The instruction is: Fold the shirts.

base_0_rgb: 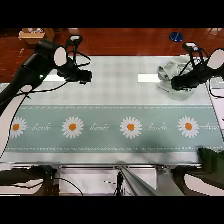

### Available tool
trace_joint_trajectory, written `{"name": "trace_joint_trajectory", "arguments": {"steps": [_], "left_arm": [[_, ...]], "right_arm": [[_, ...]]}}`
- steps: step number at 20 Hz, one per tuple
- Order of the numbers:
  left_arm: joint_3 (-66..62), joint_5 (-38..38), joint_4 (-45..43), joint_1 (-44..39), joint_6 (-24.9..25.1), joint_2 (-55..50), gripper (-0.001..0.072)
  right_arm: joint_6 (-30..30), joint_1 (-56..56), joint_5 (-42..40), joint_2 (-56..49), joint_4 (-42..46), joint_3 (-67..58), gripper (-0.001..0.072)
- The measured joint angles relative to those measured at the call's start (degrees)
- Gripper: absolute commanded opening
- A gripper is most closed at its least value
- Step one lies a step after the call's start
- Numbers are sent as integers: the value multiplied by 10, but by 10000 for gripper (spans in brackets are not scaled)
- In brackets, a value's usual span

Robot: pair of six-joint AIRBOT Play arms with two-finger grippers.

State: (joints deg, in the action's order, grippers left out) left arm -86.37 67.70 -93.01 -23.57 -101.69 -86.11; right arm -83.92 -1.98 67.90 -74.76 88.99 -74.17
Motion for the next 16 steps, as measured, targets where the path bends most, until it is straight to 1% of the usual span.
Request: {"name": "trace_joint_trajectory", "arguments": {"steps": [1,2,3,5,6,7,8,9,10,16], "left_arm": [[0,-5,0,1,0,0,400],[0,-10,0,1,0,-1,400],[0,-15,0,2,0,-1,400],[0,-18,0,3,1,-1,414],[0,-19,0,3,2,-1,516],[0,-20,0,4,4,-1,630],[0,-20,0,4,6,-1,691],[0,-20,0,4,7,-1,691],[0,-20,0,4,8,-1,691],[0,-12,0,4,10,-1,689]], "right_arm": [[0,0,-23,0,2,0,397],[0,0,-53,0,8,0,332],[0,0,-88,0,21,0,294],[-9,2,-161,-2,64,0,293],[-19,5,-195,-5,89,0,309],[-30,10,-223,-10,113,0,384],[-40,18,-244,-19,132,0,419],[-47,28,-259,-30,147,0,432],[-52,39,-273,-43,157,0,476],[-83,104,-324,-133,184,0,477]]}}
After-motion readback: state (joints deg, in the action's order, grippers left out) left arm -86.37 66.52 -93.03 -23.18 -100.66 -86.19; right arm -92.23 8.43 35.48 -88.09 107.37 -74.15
